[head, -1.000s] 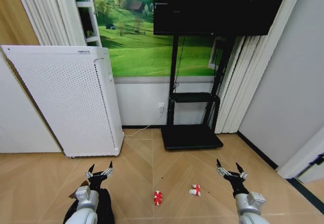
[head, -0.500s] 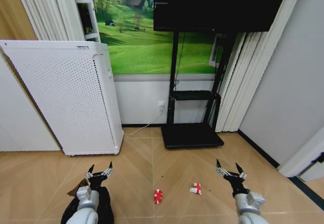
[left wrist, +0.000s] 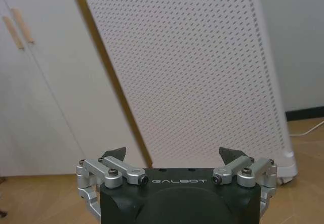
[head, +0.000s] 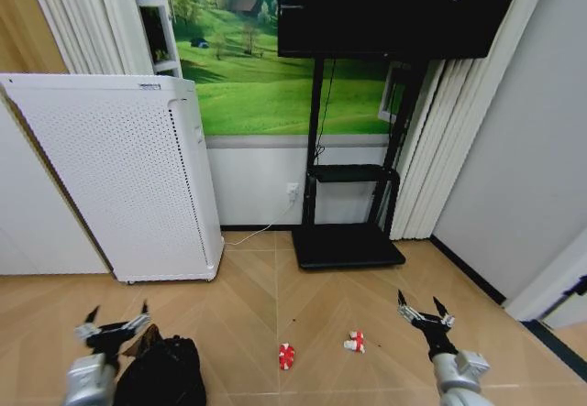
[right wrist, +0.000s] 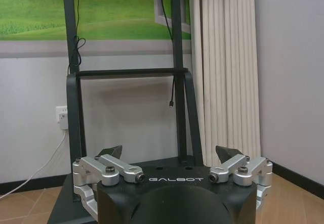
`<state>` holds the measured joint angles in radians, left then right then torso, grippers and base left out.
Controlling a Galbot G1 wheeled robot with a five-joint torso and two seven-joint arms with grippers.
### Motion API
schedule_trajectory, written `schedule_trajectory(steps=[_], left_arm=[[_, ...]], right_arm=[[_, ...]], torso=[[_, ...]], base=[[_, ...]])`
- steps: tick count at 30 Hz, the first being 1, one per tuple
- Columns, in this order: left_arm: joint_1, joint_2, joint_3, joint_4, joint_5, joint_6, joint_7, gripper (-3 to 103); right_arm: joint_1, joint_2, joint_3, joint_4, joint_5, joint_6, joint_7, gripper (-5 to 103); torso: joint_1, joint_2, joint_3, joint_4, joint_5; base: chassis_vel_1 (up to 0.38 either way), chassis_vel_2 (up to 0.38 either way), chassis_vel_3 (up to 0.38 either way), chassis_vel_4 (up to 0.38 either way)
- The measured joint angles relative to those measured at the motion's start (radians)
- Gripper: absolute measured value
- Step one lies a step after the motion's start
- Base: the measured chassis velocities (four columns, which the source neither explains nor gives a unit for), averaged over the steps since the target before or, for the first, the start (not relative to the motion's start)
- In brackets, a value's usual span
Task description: Pick up the trash bin and place the garbage on the floor into it.
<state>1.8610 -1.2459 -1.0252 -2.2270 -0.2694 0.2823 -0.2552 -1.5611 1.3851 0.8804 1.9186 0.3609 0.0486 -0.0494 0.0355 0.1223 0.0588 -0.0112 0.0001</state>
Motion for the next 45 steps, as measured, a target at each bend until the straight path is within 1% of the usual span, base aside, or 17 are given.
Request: schedule_trajectory(steps=[3, 4, 6, 8, 9, 10, 14, 15, 16, 22, 24, 26, 34, 40, 42, 44, 45], left_arm=[[0.015, 0.032, -0.058, 0.105, -0.077, 0.002, 0.081, 100], [0.015, 0.032, -0.058, 0.105, -0.077, 0.002, 0.081, 100], [-0.002, 0.048, -0.071, 0.191, -0.093, -0.007, 0.167, 100], [-0.007, 0.051, -0.071, 0.209, -0.094, -0.008, 0.184, 100], [-0.031, 0.052, -0.066, 0.258, -0.082, -0.007, 0.235, 100], [-0.031, 0.052, -0.066, 0.258, -0.082, -0.007, 0.235, 100], [-0.090, 0.036, -0.024, 0.341, -0.023, 0.009, 0.341, 100], [-0.090, 0.036, -0.024, 0.341, -0.023, 0.009, 0.341, 100], [-0.096, 0.031, -0.003, 0.357, -0.019, 0.010, 0.363, 100], [-0.090, 0.009, 0.042, 0.377, -0.018, 0.008, 0.405, 100], [-0.069, 0.004, 0.059, 0.403, 0.043, -0.021, 0.423, 100], [-0.064, 0.004, 0.062, 0.411, 0.055, -0.025, 0.429, 100], [-0.070, 0.012, 0.065, 0.438, 0.032, -0.001, 0.435, 100], [-0.086, 0.016, 0.078, 0.444, -0.014, 0.033, 0.443, 100], [-0.088, 0.015, 0.082, 0.442, -0.023, 0.043, 0.447, 103], [-0.091, 0.012, 0.086, 0.439, -0.025, 0.055, 0.461, 97], [-0.091, 0.012, 0.086, 0.439, -0.025, 0.055, 0.461, 97]], right_arm=[[0.006, -0.007, -0.008, 0.003, 0.006, 0.000, 0.003, 100], [0.006, -0.007, -0.008, 0.003, 0.006, 0.000, 0.003, 100], [0.010, -0.012, -0.010, 0.003, 0.014, 0.000, 0.004, 100], [0.011, -0.013, -0.010, 0.003, 0.016, 0.000, 0.004, 100], [0.013, -0.014, -0.010, -0.001, 0.021, 0.000, 0.004, 100], [0.013, -0.014, -0.010, -0.001, 0.021, 0.000, 0.004, 100], [0.015, -0.011, -0.011, -0.013, 0.025, 0.004, 0.004, 100], [0.015, -0.011, -0.011, -0.013, 0.025, 0.004, 0.004, 100], [0.016, -0.009, -0.013, -0.017, 0.024, 0.005, 0.004, 100], [0.024, -0.007, -0.017, -0.025, 0.021, 0.006, 0.004, 100], [0.034, -0.008, -0.018, -0.029, 0.021, 0.005, 0.007, 100], [0.039, -0.008, -0.020, -0.030, 0.021, 0.003, 0.008, 100], [0.042, 0.004, -0.036, -0.039, -0.004, 0.002, 0.008, 100], [0.043, 0.007, -0.040, -0.037, -0.011, 0.002, 0.008, 100], [0.044, 0.007, -0.040, -0.036, -0.011, 0.002, 0.008, 100], [0.045, 0.008, -0.040, -0.034, -0.011, 0.001, 0.008, 100], [0.045, 0.008, -0.040, -0.034, -0.011, 0.001, 0.008, 100]], torso=[[0.000, 0.001, 0.001, -0.0004, -0.0008], [0.000, 0.001, 0.001, -0.0004, -0.0008], [0.001, 0.002, 0.002, -0.0004, -0.0005], [0.001, 0.002, 0.002, -0.0005, -0.0004], [0.001, 0.002, 0.002, -0.0003, -0.0003], [0.001, 0.002, 0.002, -0.0003, -0.0003], [0.001, 0.003, 0.003, -0.0006, -0.0002], [0.001, 0.003, 0.003, -0.0006, -0.0002], [0.001, 0.004, 0.003, -0.0005, 0.0001], [0.001, 0.004, 0.003, -0.0005, -0.0001], [0.002, 0.005, 0.004, -0.0001, 0.0000], [0.002, 0.005, 0.004, 0.0000, -0.0001], [0.002, 0.005, 0.004, -0.0003, 0.0000], [0.002, 0.006, 0.004, -0.0004, -0.0001], [0.002, 0.006, 0.004, -0.0004, -0.0001], [0.002, 0.006, 0.005, -0.0003, 0.0000], [0.002, 0.006, 0.005, -0.0003, 0.0000]], base=[[0.000, 0.000, 0.000, 0.000], [0.000, 0.000, 0.000, 0.000], [0.000, 0.000, 0.000, 0.000], [0.000, 0.000, 0.000, 0.000], [0.000, 0.000, 0.000, 0.000], [0.000, 0.000, 0.000, 0.000], [0.000, 0.000, 0.000, 0.000], [0.000, 0.000, 0.000, 0.000], [0.000, 0.000, 0.000, 0.000], [0.000, 0.000, 0.000, 0.000], [0.000, 0.000, 0.000, 0.000], [0.000, 0.000, 0.000, 0.000], [0.000, 0.000, 0.000, 0.000], [0.000, 0.000, 0.000, 0.000], [0.000, 0.000, 0.000, 0.000], [0.000, 0.000, 0.000, 0.000], [0.000, 0.000, 0.000, 0.000]])
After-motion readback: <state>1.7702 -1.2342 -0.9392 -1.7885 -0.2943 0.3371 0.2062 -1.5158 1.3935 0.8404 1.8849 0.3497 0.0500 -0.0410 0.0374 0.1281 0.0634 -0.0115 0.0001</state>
